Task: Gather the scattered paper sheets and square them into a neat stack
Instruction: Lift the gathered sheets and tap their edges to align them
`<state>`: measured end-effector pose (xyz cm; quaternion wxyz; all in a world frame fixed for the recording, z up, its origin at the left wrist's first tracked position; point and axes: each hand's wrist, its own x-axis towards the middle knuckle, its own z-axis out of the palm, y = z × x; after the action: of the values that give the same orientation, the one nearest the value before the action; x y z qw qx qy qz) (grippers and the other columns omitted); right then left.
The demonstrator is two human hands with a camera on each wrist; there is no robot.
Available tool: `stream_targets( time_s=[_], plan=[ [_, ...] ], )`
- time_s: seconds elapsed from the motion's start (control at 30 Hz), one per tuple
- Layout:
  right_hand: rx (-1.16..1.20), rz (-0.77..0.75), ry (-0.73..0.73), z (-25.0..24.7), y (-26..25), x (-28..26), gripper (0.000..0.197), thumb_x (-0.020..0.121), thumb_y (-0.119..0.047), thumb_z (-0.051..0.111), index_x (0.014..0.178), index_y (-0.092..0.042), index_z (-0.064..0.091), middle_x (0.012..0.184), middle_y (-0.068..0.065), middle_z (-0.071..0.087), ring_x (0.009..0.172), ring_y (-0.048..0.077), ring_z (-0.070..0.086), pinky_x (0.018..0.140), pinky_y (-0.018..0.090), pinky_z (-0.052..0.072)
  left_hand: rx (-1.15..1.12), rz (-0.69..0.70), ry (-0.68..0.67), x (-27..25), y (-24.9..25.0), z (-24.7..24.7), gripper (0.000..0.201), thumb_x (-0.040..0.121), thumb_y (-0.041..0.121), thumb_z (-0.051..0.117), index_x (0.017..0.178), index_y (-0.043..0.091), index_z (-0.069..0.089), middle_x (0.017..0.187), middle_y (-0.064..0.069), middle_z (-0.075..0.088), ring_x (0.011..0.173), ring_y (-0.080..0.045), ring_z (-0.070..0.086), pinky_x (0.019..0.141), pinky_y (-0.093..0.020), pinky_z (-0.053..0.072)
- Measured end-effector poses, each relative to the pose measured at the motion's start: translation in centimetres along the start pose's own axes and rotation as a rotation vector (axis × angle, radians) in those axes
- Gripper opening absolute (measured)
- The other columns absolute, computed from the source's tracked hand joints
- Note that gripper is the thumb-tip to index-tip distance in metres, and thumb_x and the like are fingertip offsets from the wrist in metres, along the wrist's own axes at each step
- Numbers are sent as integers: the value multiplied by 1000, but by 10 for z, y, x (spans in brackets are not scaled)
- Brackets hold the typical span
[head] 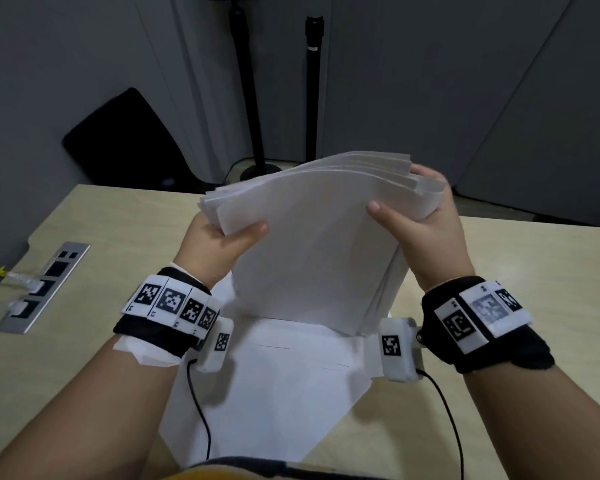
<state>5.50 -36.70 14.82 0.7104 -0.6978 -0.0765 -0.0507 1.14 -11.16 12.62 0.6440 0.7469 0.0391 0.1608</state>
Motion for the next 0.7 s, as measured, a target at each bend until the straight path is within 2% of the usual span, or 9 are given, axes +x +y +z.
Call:
stream_targets(
  time_s=[0.1, 0.2, 0.27, 0.3, 0.4, 0.47, 0.53, 0.6, 0.7],
  plan=[
    [36, 44, -54, 1, 7, -1, 58, 74, -13, 81, 125, -9, 55, 114, 8, 69, 103, 20, 68, 85, 37, 56, -41, -36, 52, -1, -3, -1, 32, 64, 34, 78, 94, 28, 69, 95, 6, 73, 96, -14, 68, 85, -33, 55],
    [41, 54, -47, -2, 11, -1, 66, 73, -11, 80, 131, -11, 47, 120, 7, 66, 107, 19, 67, 92, 42, 54, -76, -16, 56, 1, 3, -1, 21, 71, 24, 75, 91, 27, 70, 88, 12, 75, 91, -8, 69, 82, -27, 56],
    [41, 58, -43, -6, 13, -1, 77, 73, -7, 81, 136, -16, 38, 126, 4, 61, 112, 15, 64, 92, 36, 53, -103, 5, 43, 2, 7, -3, 20, 73, 18, 71, 92, 26, 70, 86, 14, 75, 88, -3, 69, 77, -20, 54],
    [46, 69, -50, -8, 15, -1, 82, 73, -4, 81, 138, -18, 33, 129, 2, 58, 113, 12, 62, 91, 30, 53, -138, 11, 35, 2, 10, -4, 20, 74, 16, 72, 91, 25, 72, 89, 12, 75, 90, -5, 69, 78, -20, 54],
    [24, 125, -121, -12, 17, -1, 84, 73, -3, 79, 140, -21, 33, 126, -4, 60, 109, 5, 63, 82, 18, 53, -282, 12, 1, 5, 15, -9, 29, 74, 12, 73, 101, 22, 72, 105, -2, 72, 105, -22, 66, 93, -37, 53],
    [-24, 142, -171, -13, 15, 0, 71, 72, -6, 80, 133, -19, 46, 118, -4, 67, 105, 7, 66, 80, 19, 54, -345, -5, -24, 8, 18, -10, 35, 78, 3, 66, 110, 16, 65, 112, -9, 68, 110, -27, 63, 97, -41, 50],
    [-28, 162, -180, -14, 15, 0, 50, 73, -4, 78, 118, -16, 61, 107, -3, 73, 98, 9, 69, 77, 19, 54, -362, -18, -25, 9, 19, -11, 36, 78, 2, 64, 112, 12, 63, 112, -9, 68, 110, -26, 64, 96, -39, 51],
    [-46, 177, -179, -13, 18, -2, 31, 75, -4, 78, 102, -17, 70, 96, -6, 76, 92, 8, 71, 76, 19, 53, -341, -29, -5, 10, 17, -11, 34, 77, 8, 70, 110, 15, 66, 110, -7, 70, 108, -26, 65, 93, -39, 52],
    [-88, 169, -135, -9, 24, -7, 15, 77, -10, 78, 86, -21, 73, 84, -12, 76, 84, 4, 71, 74, 19, 53, -282, -16, 41, 7, 17, -7, 29, 69, 23, 77, 98, 23, 72, 102, 1, 74, 103, -20, 68, 88, -33, 53]
  ],
)
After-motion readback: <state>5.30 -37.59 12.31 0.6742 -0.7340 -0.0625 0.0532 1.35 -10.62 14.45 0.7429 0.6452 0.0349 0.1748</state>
